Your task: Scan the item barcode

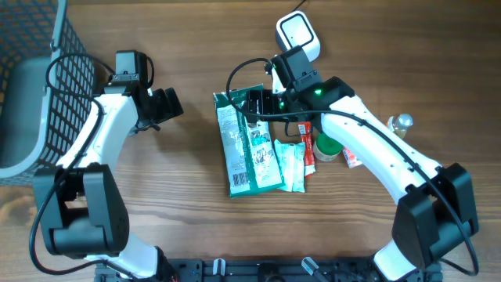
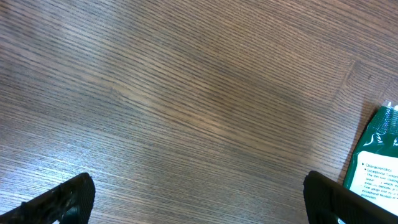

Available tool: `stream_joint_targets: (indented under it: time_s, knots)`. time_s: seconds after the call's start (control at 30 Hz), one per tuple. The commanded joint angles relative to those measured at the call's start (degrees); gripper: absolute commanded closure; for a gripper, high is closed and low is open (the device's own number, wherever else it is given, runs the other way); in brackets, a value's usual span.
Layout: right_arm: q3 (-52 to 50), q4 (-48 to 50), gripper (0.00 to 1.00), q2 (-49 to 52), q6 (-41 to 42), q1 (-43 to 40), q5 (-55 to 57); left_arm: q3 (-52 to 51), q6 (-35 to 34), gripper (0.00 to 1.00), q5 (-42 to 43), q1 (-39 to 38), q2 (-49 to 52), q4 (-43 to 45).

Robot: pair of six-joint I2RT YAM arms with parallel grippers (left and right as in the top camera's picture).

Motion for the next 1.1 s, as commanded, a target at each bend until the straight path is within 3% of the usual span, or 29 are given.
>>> stream_joint_targets:
  time_s: [0.0, 0.3, 0.6, 1.0, 1.07]
  knots:
    - [1.2, 0.15, 0.0, -1.09, -1.07, -0.07, 0.92, 0.37, 0.09, 0.0, -0.37, 0.2, -0.22, 0.0]
    - [1.2, 0.13, 0.0, -1.22, -1.05, -0.07, 0.96, 0.37, 0.09, 0.0, -0.37, 0.2, -0.22, 0.0]
    - [1.2, 0.11, 0.0, -7.85, -1.07, -0.07, 0.94, 0.37, 0.11, 0.0, -0.37, 0.2, -0.22, 0.0]
    - [1.2, 0.11, 0.0, -22.18, -1.07, -0.07, 0.94, 0.37, 0.09, 0.0, -0.37, 0.2, -0.22, 0.0]
    - [1.2, 0.13, 0.0, -25.42, -1.05, -0.35, 7.15, 0.37, 0.09, 0.0, -0.37, 0.2, -0.22, 0.0]
